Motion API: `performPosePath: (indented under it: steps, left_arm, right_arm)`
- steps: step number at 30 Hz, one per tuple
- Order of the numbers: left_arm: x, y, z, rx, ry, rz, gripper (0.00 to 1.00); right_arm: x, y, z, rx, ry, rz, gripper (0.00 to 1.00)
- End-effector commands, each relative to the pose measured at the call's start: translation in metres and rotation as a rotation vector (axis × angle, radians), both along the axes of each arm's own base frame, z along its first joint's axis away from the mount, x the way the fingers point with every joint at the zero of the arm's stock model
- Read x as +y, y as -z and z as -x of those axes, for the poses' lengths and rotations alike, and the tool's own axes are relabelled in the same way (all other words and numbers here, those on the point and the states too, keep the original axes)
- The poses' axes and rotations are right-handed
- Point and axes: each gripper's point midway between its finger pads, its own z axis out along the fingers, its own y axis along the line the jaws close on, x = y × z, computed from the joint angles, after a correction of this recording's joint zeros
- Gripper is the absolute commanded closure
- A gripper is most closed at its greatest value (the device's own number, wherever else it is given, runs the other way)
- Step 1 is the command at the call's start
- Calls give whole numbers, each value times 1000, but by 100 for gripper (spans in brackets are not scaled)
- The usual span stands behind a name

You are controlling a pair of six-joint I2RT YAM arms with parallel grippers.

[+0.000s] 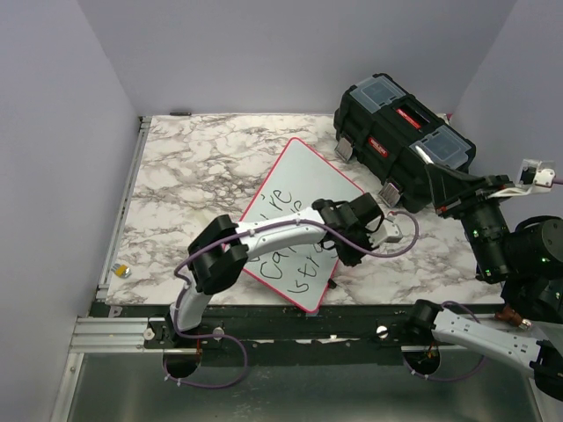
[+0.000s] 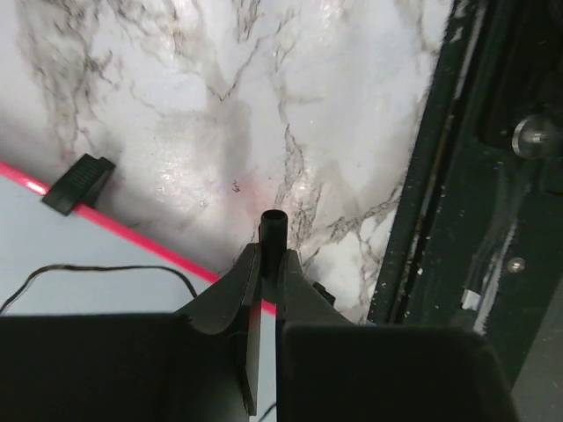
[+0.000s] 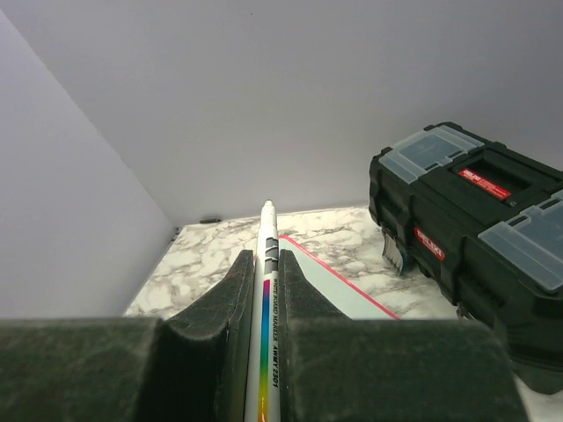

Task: Write a sentence on the whiteboard
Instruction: Pick up the pen cap from the center of the board, then insert the whiteboard marker without the cap into the pen cap.

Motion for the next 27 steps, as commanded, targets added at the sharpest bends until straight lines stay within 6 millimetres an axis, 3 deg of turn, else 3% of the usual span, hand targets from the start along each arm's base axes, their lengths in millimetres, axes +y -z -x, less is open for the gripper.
performPosePath:
  steps: [1,8,18,27]
  left_arm:
    - [-5,-62,7,-45,68,149,100]
    - [19,-96,7,-116,71,186,100]
    - [94,-109,-5,-250,47,111,100]
    - [154,-153,-26,-360,-73,286,100]
  right_arm:
    - [1,-7,7,-2,-45,-15,99]
    - [5,-8,11,8,-80,-29,99]
    - [32,12,6,55,-148,0,99]
    - [64,31,4,108,-249,52,99]
